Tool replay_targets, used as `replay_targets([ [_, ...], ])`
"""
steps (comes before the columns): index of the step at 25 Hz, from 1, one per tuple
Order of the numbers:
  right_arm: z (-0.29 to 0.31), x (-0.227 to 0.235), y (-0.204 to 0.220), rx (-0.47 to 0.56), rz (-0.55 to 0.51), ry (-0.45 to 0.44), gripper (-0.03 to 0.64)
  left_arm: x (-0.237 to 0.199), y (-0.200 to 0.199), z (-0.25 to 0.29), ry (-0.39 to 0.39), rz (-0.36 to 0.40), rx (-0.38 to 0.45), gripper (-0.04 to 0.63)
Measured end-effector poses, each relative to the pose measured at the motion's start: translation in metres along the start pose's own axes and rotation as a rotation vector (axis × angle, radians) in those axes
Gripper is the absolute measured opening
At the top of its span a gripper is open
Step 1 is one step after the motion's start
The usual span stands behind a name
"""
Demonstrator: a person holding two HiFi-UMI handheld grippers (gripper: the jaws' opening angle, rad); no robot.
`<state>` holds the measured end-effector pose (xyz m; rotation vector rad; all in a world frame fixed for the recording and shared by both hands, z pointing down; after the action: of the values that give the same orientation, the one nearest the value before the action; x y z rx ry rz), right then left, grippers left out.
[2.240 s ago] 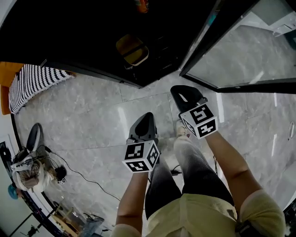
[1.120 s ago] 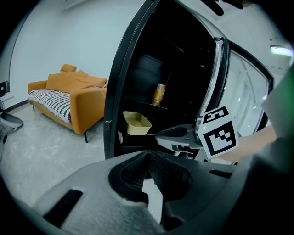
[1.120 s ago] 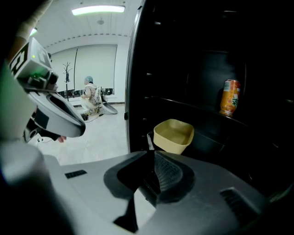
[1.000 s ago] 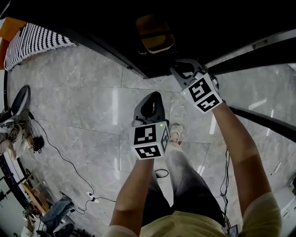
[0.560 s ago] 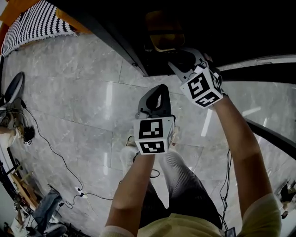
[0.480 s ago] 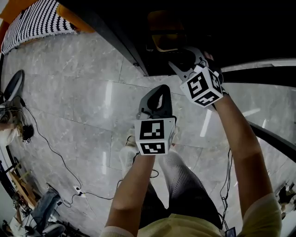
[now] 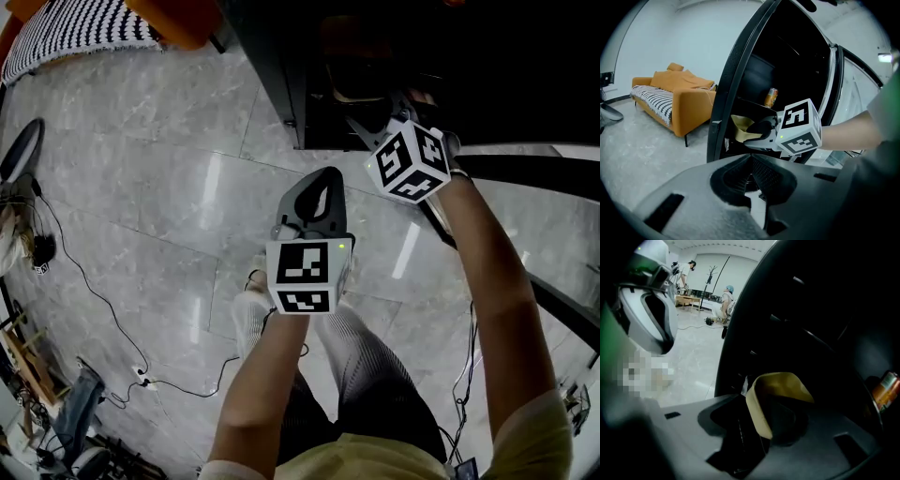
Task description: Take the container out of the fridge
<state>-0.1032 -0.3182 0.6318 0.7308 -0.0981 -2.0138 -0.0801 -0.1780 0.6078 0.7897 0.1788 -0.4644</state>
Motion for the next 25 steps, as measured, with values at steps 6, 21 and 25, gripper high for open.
replay_targets([
  [6, 0.01, 0.0, -0.002, -0.064, -0.058, 0.007, 0.129, -0.012, 0.0, -0.005, -0.02, 0.001, 0.022, 0.023],
  [21, -0.006, -0.02, 0.002, -0.111, -0.031, -0.034, 0.035, -0.033, 0.002, -0.024, -0.038, 0.006, 0.017, 0.023],
  [25, -0.028, -0.035, 0.001, -0.113, 0.011, -0.041, 0.035, -0.034, 0.003, -0.038, -0.027, 0.037, 0.011, 0.023],
])
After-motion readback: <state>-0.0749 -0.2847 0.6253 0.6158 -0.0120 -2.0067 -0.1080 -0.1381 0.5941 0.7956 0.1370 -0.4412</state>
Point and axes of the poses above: the fingertips, and each gripper's own axes: z forward along the fingers, x to its right, y out of its underside, the point moved 5 cm from there along -z, backward along the fingers, and after that the axes turned 15 degrees about -x, right-handed, at the moved point
